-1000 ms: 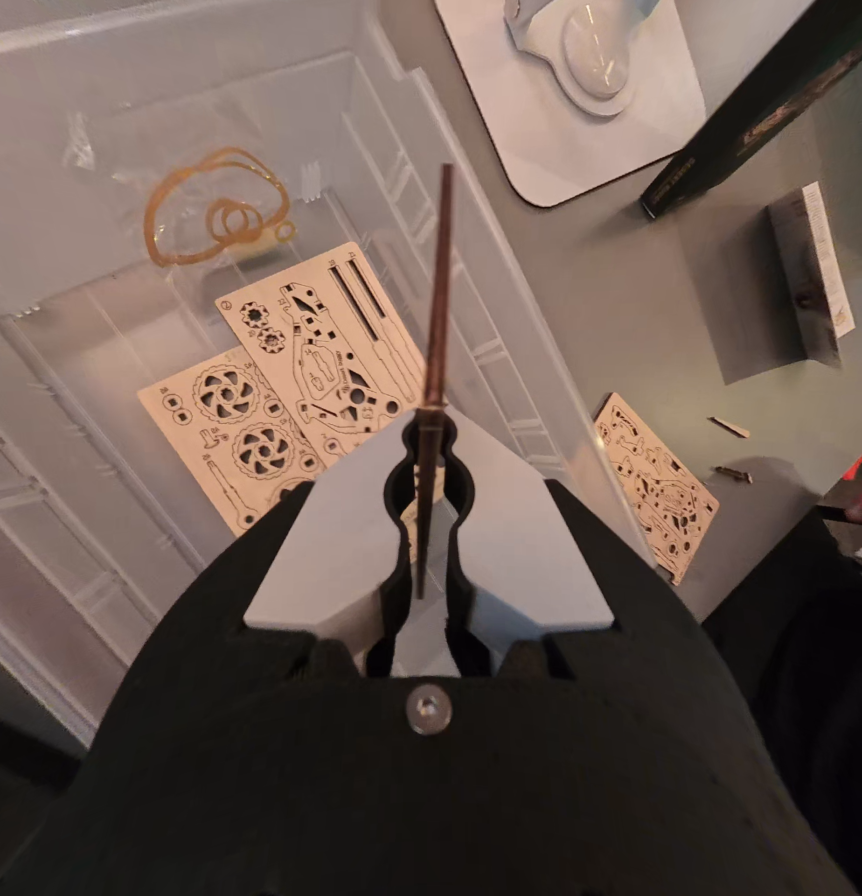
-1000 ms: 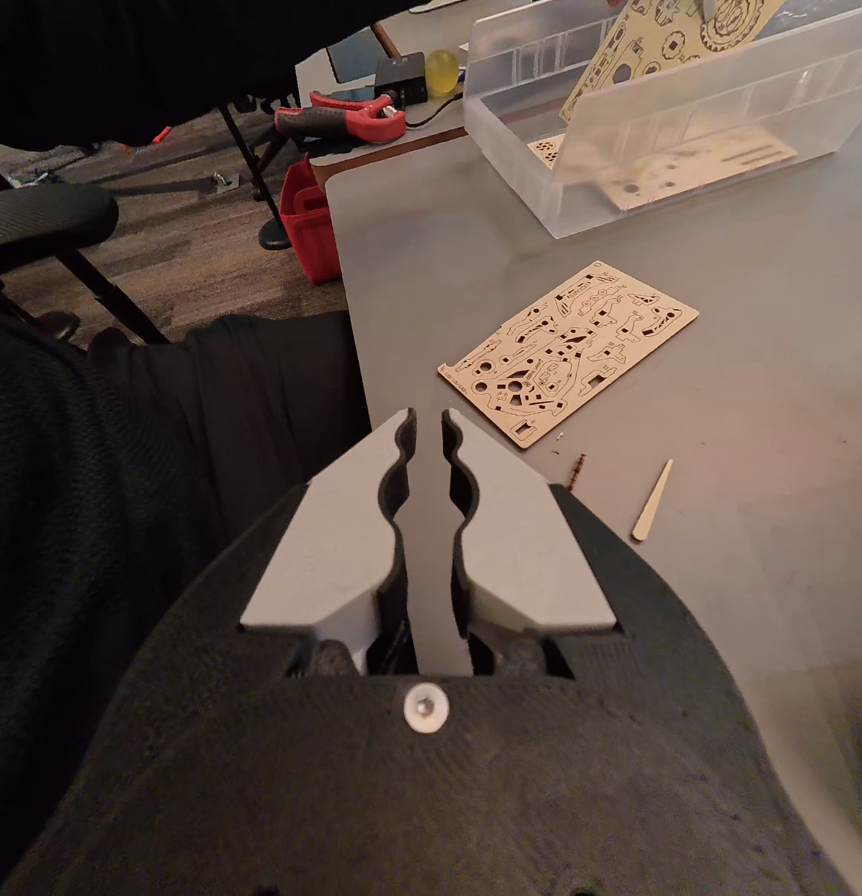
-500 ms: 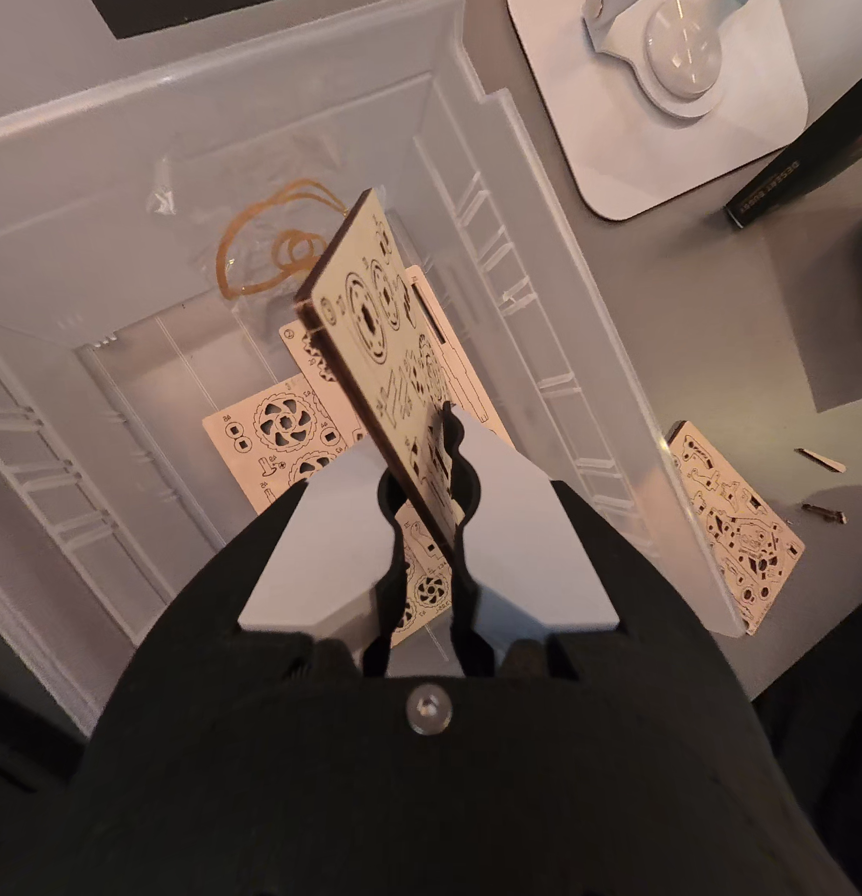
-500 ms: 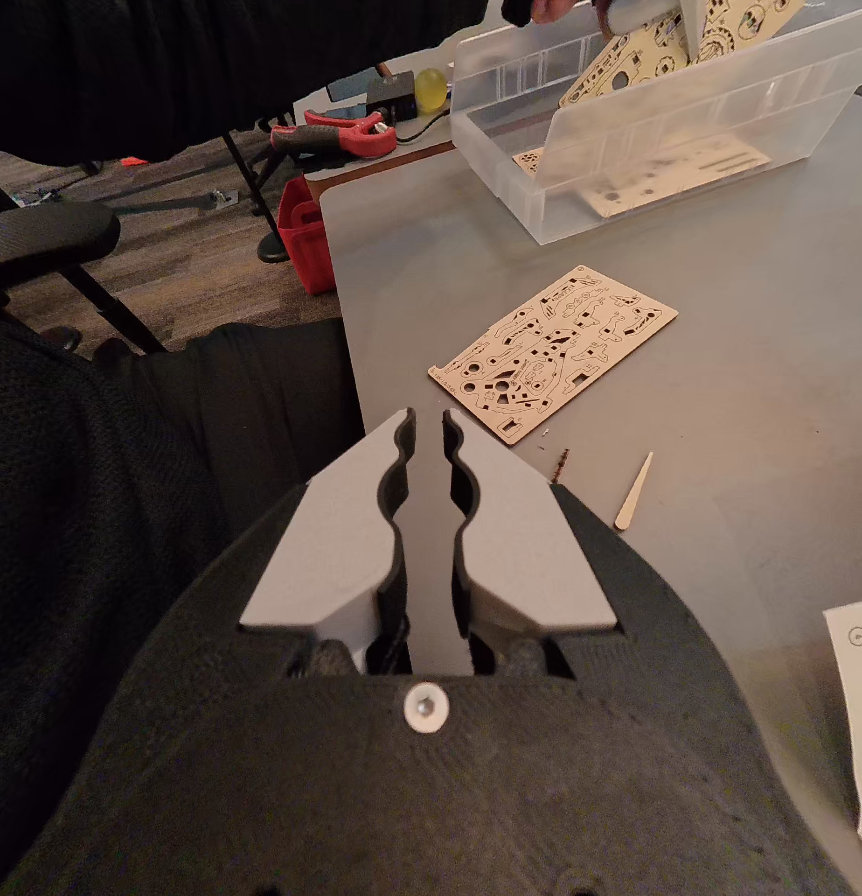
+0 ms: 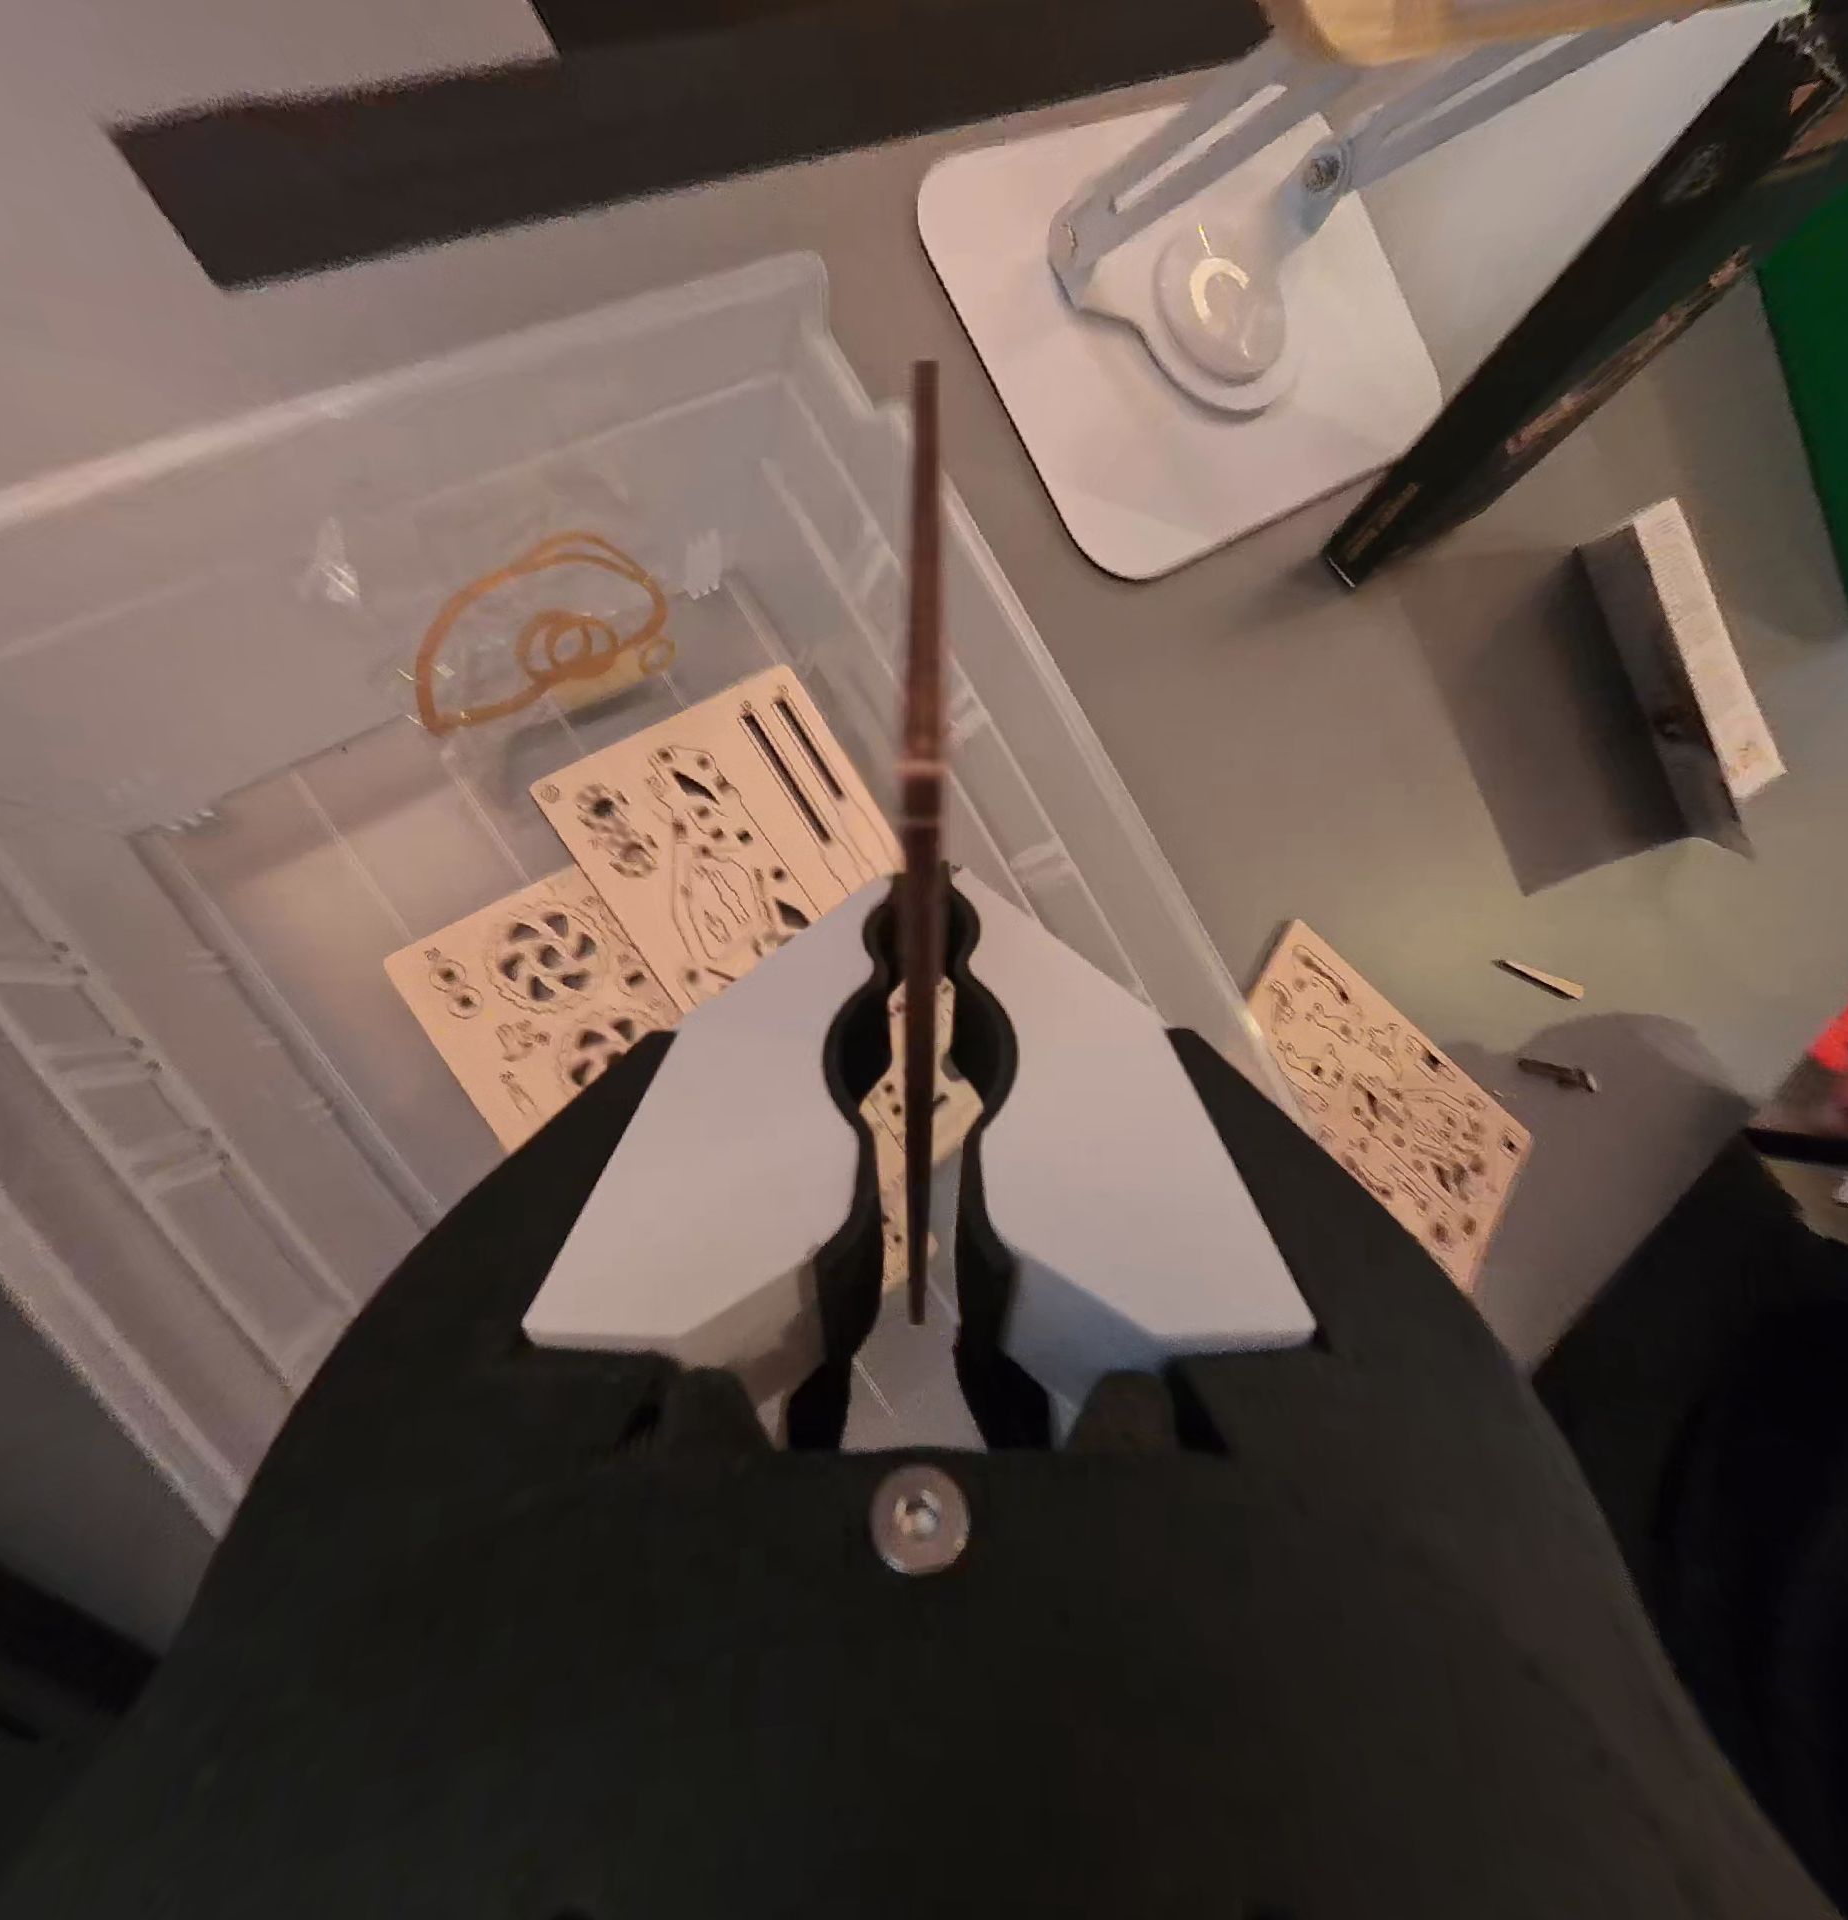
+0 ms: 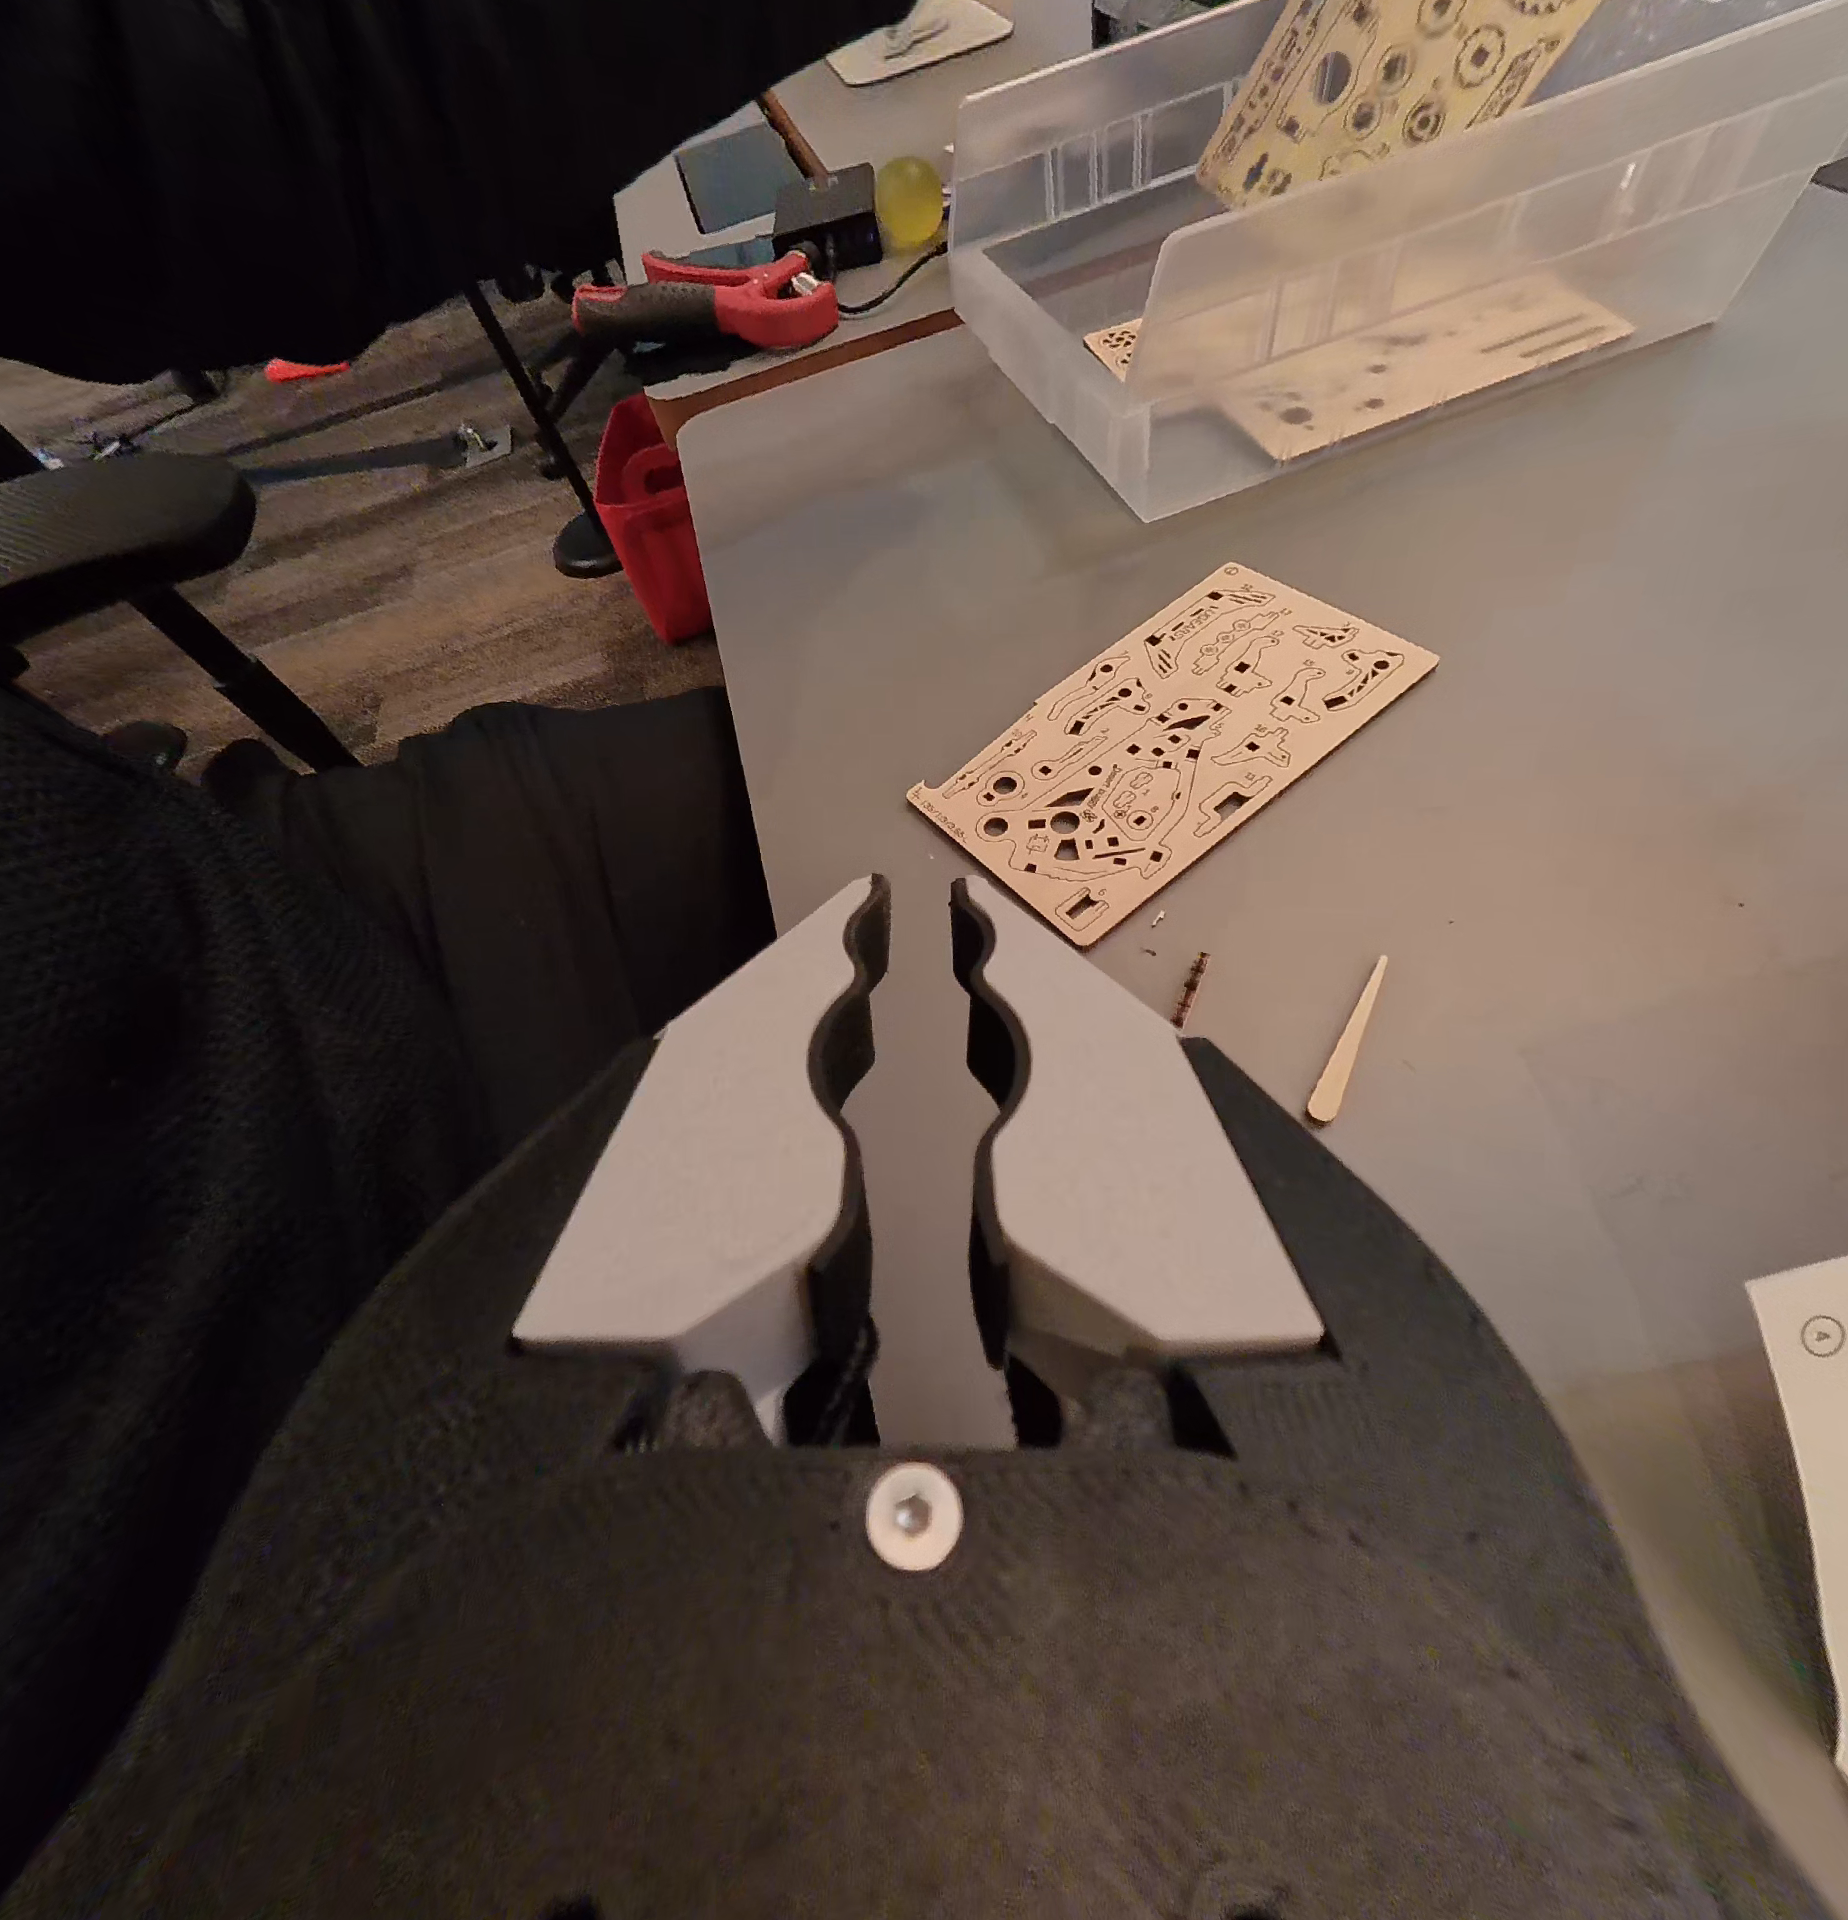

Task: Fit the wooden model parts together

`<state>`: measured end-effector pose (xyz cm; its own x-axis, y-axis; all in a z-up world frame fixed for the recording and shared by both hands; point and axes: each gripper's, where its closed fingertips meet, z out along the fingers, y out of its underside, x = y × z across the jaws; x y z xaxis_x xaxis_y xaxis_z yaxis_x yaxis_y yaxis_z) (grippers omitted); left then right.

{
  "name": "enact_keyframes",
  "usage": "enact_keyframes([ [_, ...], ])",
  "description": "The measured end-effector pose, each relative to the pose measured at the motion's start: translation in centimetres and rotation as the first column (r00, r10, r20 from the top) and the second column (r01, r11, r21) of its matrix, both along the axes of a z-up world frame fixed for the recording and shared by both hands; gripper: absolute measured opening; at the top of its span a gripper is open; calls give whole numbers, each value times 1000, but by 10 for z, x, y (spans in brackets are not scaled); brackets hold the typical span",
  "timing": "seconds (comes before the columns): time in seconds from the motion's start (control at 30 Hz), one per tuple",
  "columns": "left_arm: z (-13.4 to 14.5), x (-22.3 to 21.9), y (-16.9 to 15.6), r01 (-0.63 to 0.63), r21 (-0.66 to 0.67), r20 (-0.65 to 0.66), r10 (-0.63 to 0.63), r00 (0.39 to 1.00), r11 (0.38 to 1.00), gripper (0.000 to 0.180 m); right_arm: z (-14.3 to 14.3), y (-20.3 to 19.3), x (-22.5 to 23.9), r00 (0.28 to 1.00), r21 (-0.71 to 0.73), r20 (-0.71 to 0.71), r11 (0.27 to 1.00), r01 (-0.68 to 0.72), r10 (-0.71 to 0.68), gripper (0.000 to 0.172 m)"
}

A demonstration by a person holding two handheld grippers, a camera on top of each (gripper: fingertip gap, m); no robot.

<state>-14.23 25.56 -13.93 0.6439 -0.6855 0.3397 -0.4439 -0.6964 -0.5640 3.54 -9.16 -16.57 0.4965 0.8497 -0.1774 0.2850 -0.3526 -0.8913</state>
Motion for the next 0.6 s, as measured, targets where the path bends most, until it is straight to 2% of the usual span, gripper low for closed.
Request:
enact_keyframes([
  [0.13, -30, -3, -8, 10, -164, 7, -9, 1000, 986, 3, 1, -1, 1, 1000, 4, 4, 1000, -1, 1, 9],
  [0.23, -41, -6, 5, -46, -145, 17, 49, 999, 988, 27, 3, 1, 5, 1000, 12, 6, 1000, 12, -12, 11],
  [0.3, -42, -10, 12, -81, -89, -16, 80, 997, 993, 48, 7, 3, 10, 1000, 27, 7, 999, 24, -25, 14],
  [0.37, -36, -14, 16, -102, -15, -63, 101, 993, 995, 60, 14, 6, 19, 999, 48, 2, 998, 47, -47, 17],
  [0.5, -6, -27, 23, -132, 203, -175, 169, 970, 970, 74, 31, 17, 56, 992, 103, -9, 987, 127, -127, 20],
  [0.6, 27, -26, 19, -149, 321, -150, 206, 967, 935, 75, 35, 25, 98, 978, 138, 18, 969, 206, -210, 20],
])
